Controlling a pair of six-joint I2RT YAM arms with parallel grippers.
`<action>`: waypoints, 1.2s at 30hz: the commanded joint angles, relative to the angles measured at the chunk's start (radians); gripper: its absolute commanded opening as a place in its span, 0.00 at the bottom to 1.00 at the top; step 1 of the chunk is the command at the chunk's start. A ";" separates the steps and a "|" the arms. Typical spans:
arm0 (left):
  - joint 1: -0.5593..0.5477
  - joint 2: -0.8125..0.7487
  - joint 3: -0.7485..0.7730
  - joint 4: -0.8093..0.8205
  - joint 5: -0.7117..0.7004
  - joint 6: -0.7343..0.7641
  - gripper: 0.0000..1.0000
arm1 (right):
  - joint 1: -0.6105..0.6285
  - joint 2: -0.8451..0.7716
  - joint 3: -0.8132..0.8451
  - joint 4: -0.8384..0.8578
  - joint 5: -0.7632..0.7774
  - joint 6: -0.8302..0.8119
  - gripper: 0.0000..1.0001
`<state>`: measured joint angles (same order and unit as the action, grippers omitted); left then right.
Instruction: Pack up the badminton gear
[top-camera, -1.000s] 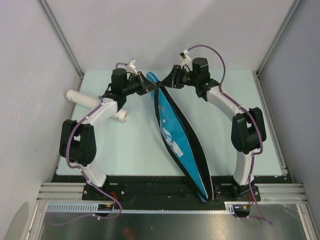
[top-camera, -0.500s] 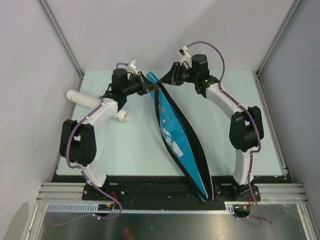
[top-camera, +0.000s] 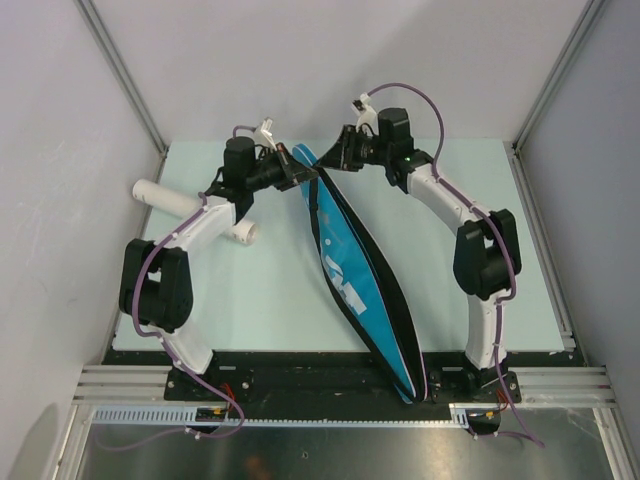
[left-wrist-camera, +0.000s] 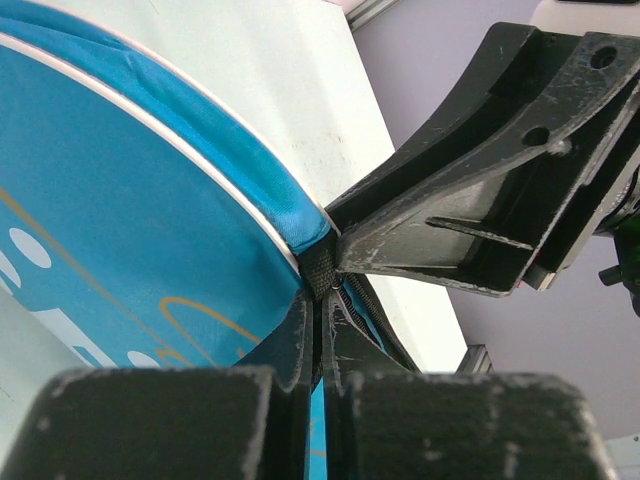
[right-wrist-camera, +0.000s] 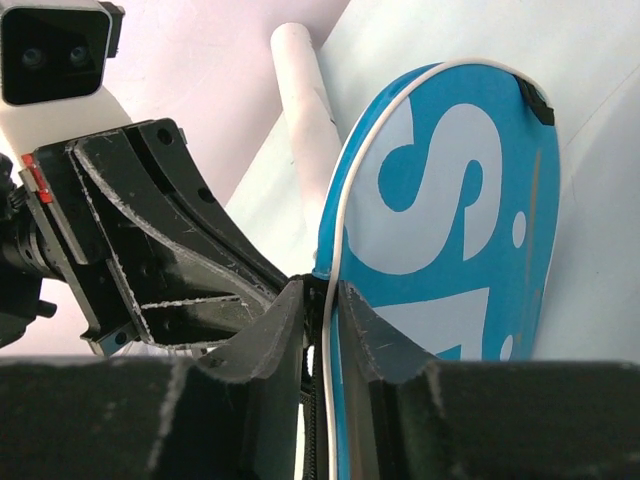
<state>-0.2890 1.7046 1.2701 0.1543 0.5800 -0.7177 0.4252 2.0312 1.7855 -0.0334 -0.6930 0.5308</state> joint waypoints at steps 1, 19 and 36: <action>-0.013 0.004 0.032 0.019 0.012 -0.009 0.00 | 0.015 0.015 0.057 -0.008 -0.013 -0.014 0.22; -0.015 0.015 0.031 0.021 0.014 -0.017 0.00 | 0.023 -0.008 0.107 -0.102 0.055 -0.084 0.29; -0.016 0.020 0.032 0.021 0.015 -0.022 0.00 | 0.018 -0.008 0.150 -0.151 0.063 -0.114 0.35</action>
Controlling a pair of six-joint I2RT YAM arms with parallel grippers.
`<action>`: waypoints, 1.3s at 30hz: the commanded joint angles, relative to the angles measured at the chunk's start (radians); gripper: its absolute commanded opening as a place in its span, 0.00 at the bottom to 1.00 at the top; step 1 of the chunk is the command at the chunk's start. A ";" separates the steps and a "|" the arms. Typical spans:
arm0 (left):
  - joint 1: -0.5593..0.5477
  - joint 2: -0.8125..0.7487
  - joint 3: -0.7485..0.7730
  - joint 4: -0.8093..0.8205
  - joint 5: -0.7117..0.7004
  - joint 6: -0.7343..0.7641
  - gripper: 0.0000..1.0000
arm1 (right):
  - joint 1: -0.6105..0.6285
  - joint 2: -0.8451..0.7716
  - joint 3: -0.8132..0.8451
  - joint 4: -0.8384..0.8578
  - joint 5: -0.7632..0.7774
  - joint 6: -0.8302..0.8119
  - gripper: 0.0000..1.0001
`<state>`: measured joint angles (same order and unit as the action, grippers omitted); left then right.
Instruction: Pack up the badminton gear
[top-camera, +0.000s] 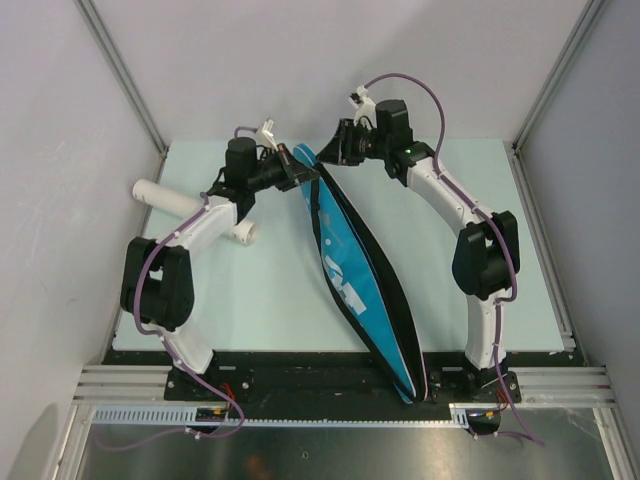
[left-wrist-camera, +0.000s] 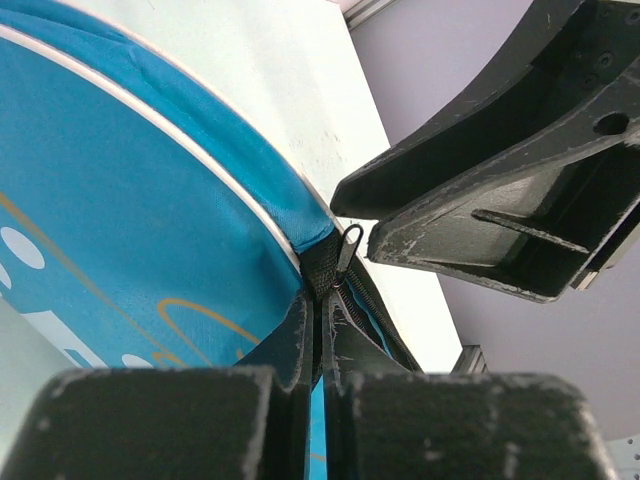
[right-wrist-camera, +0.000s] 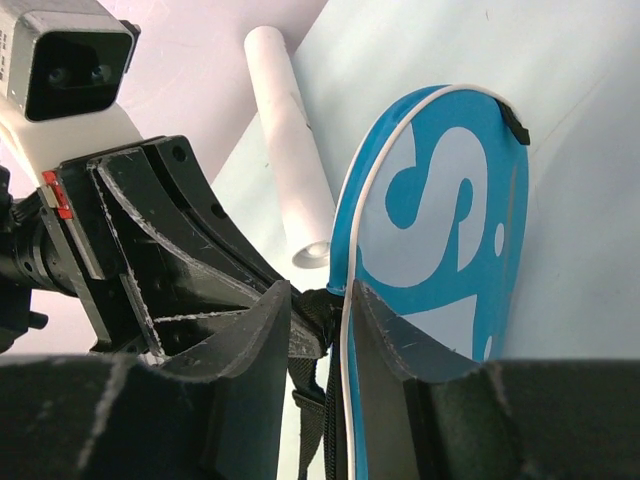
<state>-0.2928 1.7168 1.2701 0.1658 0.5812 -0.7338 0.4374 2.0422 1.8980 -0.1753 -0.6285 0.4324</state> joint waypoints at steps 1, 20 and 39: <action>-0.012 0.009 0.032 0.011 0.012 -0.006 0.00 | 0.006 -0.019 0.036 -0.009 -0.002 -0.015 0.33; -0.012 0.006 0.037 0.011 0.017 -0.009 0.00 | 0.023 -0.036 -0.031 0.023 -0.002 -0.009 0.21; -0.012 -0.016 0.008 0.020 -0.130 -0.116 0.00 | 0.017 -0.229 -0.337 0.206 0.156 0.207 0.00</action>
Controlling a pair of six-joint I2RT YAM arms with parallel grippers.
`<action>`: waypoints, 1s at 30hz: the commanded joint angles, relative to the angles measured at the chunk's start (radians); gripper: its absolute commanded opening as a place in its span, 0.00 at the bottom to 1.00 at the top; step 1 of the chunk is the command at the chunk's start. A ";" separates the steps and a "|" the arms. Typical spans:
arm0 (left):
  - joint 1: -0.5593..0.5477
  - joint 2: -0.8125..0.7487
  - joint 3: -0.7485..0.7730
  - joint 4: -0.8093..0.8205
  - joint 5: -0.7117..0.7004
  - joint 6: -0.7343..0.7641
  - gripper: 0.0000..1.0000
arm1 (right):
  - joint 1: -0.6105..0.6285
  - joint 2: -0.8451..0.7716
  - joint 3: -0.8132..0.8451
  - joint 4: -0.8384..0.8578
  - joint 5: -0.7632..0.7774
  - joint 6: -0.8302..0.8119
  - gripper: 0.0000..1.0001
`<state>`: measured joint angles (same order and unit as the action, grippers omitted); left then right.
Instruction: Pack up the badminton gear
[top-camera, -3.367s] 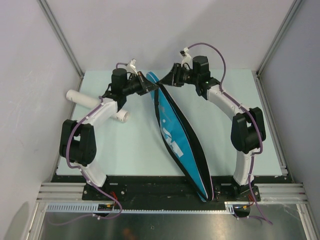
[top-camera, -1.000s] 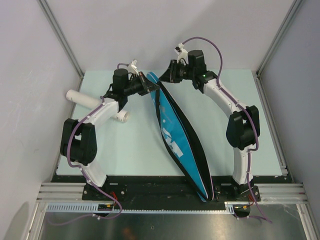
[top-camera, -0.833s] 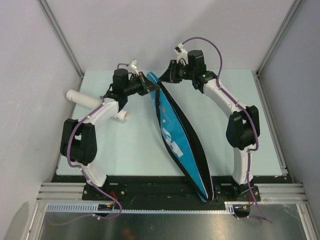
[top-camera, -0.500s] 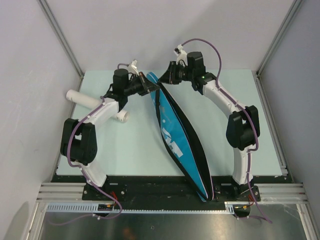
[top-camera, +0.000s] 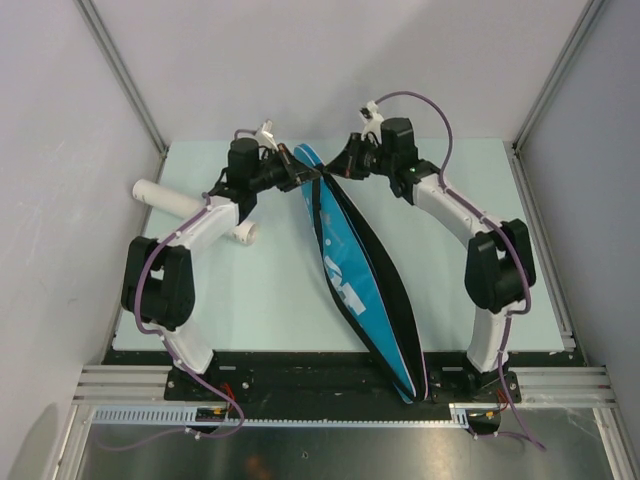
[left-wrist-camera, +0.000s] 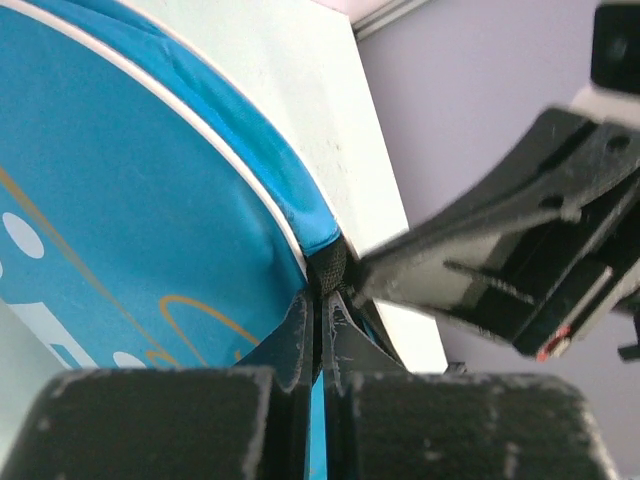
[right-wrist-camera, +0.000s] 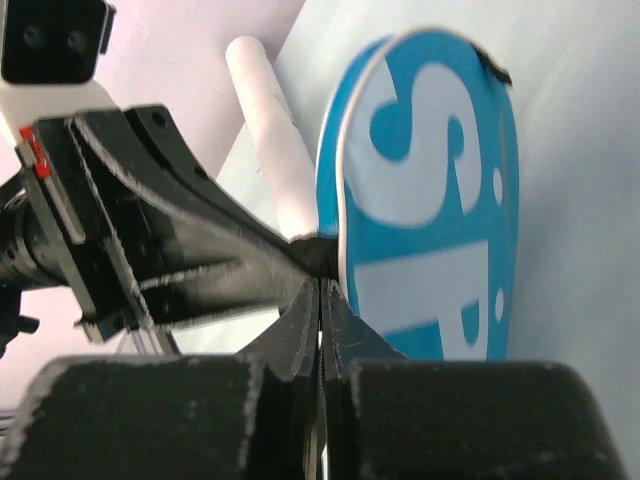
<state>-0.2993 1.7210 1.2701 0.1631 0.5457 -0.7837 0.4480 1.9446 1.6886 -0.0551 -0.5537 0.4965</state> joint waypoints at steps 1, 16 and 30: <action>-0.006 -0.029 0.005 0.032 -0.116 -0.072 0.00 | -0.003 -0.156 -0.159 0.125 0.089 0.219 0.00; 0.068 -0.097 0.009 0.076 -0.297 -0.134 0.00 | 0.027 -0.453 -0.408 0.025 0.158 0.168 0.00; 0.186 -0.047 0.199 -0.034 -0.693 -0.089 0.00 | -0.015 -0.674 -0.622 -0.187 0.190 0.045 0.00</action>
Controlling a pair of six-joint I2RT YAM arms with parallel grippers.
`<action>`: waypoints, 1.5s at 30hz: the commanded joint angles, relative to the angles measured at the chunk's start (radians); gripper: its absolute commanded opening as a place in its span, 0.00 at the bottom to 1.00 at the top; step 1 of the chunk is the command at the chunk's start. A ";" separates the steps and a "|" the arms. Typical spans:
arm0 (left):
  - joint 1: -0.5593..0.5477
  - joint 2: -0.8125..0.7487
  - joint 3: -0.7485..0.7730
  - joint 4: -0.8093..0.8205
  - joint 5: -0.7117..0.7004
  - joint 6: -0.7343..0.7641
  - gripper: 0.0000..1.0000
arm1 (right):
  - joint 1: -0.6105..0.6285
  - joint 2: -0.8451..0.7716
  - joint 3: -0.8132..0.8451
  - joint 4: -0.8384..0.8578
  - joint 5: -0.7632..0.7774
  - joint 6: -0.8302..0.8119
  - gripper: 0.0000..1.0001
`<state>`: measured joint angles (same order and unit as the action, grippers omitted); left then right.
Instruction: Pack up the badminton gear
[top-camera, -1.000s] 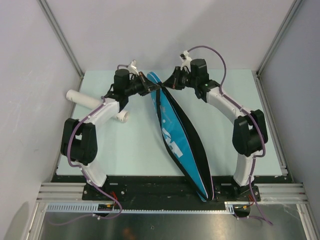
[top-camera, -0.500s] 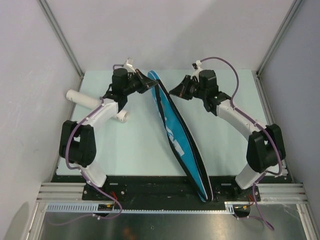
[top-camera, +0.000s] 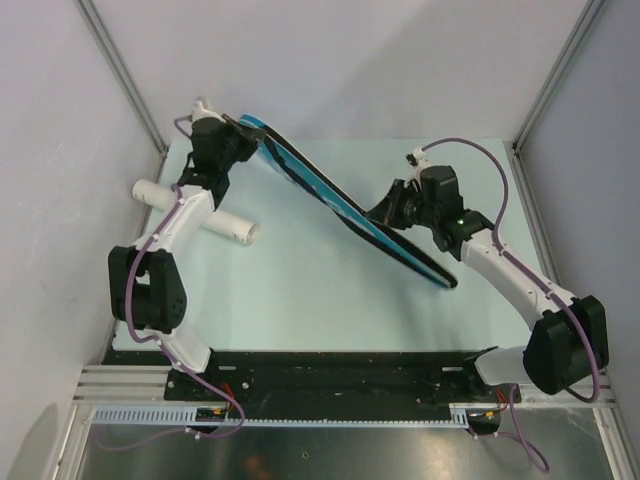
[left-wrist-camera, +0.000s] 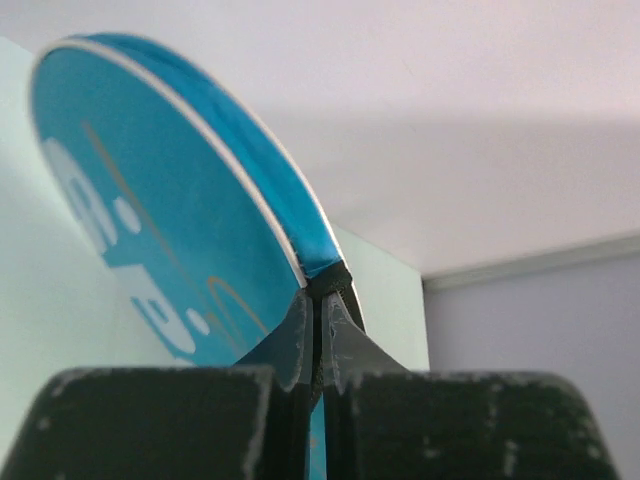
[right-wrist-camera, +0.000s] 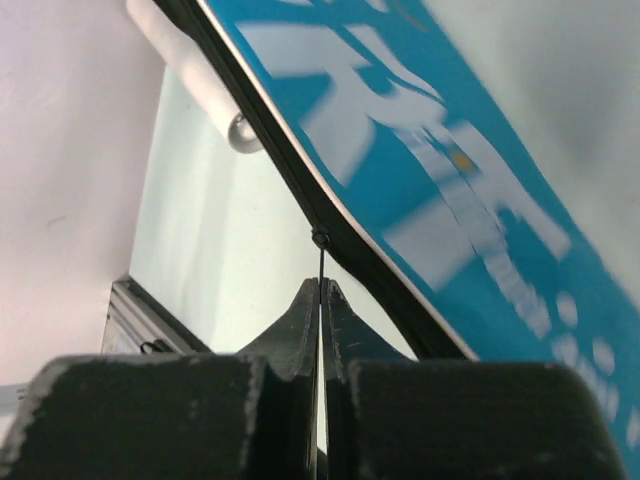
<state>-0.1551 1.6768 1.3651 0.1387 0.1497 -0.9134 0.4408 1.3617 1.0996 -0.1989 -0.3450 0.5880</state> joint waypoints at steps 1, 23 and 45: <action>0.042 0.000 0.120 -0.031 -0.335 0.059 0.00 | -0.010 -0.107 -0.049 -0.053 0.003 -0.056 0.00; 0.180 0.050 0.138 -0.074 -0.420 0.096 0.00 | -0.335 -0.144 -0.400 -0.093 0.202 0.035 0.00; -0.020 0.062 -0.013 0.111 0.300 0.050 0.55 | -0.557 -0.660 -0.412 -0.267 0.292 -0.013 0.83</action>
<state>-0.2111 1.8896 1.5074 0.2180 0.3885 -0.9073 -0.1181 0.7898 0.6823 -0.4438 0.0143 0.5739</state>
